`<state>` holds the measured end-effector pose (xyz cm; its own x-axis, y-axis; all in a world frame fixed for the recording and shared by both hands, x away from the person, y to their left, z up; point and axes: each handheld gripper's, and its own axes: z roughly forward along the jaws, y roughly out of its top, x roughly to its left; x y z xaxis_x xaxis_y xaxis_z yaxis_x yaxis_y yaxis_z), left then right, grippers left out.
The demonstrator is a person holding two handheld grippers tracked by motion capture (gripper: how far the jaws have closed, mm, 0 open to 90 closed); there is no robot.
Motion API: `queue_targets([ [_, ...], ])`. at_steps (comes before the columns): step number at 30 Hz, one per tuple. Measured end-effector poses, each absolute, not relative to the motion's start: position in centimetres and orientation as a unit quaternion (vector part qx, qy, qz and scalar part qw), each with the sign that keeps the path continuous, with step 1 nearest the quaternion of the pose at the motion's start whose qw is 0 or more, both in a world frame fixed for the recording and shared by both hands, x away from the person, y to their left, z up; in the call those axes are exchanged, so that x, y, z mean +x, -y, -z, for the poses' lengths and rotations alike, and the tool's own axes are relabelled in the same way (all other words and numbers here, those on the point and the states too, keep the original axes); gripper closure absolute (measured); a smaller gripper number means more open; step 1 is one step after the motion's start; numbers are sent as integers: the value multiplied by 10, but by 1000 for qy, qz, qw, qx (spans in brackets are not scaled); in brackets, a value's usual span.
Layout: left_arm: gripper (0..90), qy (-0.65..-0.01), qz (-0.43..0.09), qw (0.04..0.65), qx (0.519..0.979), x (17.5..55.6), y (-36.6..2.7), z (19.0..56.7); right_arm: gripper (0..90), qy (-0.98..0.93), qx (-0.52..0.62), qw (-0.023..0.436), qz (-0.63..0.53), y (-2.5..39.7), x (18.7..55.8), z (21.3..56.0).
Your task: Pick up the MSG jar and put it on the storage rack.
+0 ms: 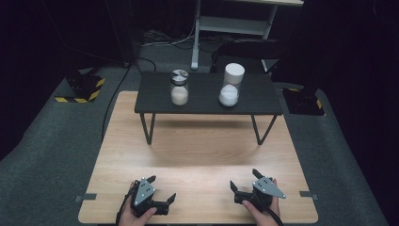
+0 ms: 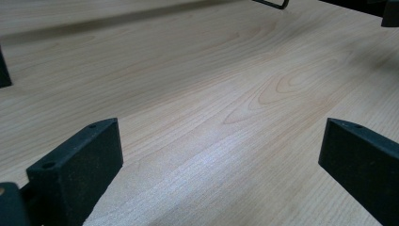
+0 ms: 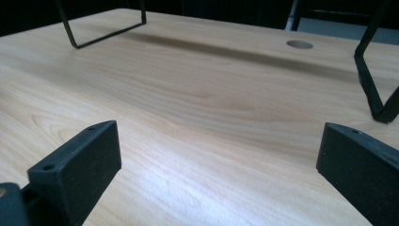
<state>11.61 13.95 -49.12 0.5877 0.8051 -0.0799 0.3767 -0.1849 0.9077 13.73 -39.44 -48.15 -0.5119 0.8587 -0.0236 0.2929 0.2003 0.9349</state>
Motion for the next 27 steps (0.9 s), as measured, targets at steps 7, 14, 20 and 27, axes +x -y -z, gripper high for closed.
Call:
queue_targets([
  [7,2,-400,-216,490,744,117,-137,489,3,-746,389,289,-457,395,137,476],
  [14,2,-391,-221,482,752,118,-134,487,6,-768,381,288,-427,392,140,473],
  [20,2,-394,-216,483,752,119,-134,487,5,-767,380,292,-427,392,134,474],
  [27,2,-392,-210,481,755,124,-134,486,5,-762,386,290,-432,395,132,474],
])
